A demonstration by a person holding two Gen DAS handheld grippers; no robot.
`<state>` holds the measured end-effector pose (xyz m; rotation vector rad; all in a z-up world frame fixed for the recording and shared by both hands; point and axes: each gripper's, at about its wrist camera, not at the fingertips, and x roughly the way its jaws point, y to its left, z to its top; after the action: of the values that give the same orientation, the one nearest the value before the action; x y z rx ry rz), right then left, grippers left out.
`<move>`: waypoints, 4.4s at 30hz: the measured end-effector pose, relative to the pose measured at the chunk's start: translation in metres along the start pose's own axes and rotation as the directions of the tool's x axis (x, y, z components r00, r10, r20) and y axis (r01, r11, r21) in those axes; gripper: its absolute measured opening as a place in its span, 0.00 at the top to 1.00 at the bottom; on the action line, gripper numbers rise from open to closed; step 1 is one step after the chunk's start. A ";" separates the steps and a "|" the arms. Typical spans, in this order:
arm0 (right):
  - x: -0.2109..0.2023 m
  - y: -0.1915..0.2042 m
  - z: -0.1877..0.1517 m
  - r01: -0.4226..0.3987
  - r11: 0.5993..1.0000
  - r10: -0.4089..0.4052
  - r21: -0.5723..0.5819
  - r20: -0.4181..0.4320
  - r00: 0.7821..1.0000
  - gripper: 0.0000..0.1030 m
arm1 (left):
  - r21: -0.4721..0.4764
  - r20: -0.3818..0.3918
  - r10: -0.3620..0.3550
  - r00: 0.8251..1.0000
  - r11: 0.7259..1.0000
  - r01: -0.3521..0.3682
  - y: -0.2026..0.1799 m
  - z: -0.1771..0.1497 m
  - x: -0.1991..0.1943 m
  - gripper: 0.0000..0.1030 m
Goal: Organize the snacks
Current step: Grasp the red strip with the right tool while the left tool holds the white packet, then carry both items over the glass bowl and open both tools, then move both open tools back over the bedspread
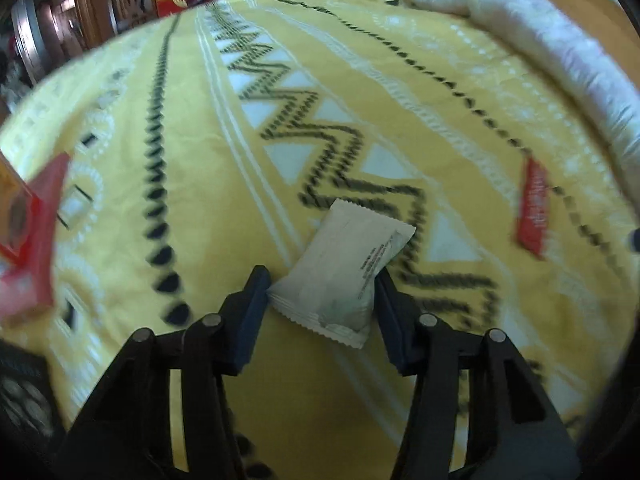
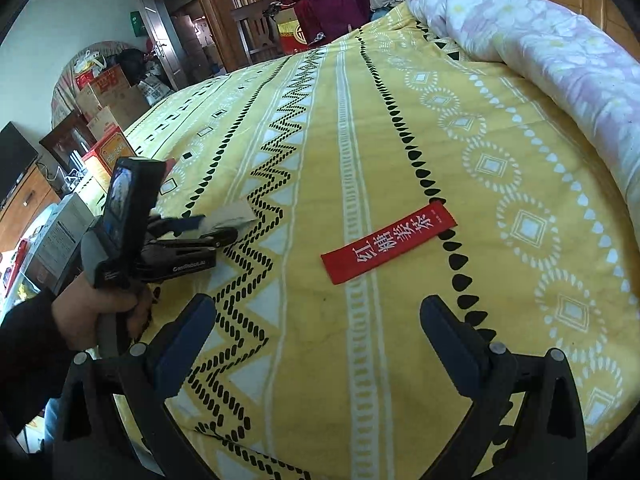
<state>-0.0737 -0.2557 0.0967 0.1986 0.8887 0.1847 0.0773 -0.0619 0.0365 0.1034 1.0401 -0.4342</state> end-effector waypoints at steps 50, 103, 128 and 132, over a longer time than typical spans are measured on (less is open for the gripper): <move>0.039 0.012 0.055 -0.136 0.991 0.135 0.021 0.044 0.990 0.89 | -0.193 0.143 0.079 0.987 0.980 -0.050 0.026 -0.032 -0.083 0.61; 0.044 0.564 0.061 -0.640 0.613 0.558 -0.463 -0.320 0.766 0.86 | -0.745 0.167 0.633 0.756 0.583 -0.324 0.303 -0.183 -0.356 0.59; -0.080 0.324 0.059 -0.072 0.881 0.270 -0.468 0.372 0.888 0.00 | -0.383 0.590 0.372 0.716 0.910 -0.157 0.090 -0.115 -0.345 0.00; -0.038 0.216 0.041 0.047 0.939 0.047 -0.342 0.261 0.964 0.00 | -0.258 0.508 0.221 0.833 0.961 -0.098 0.036 -0.099 -0.268 0.00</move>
<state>-0.0817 -0.0602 0.2035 -0.1048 0.5761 0.3036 -0.1039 0.0798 0.2104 -0.1276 0.5138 -0.1696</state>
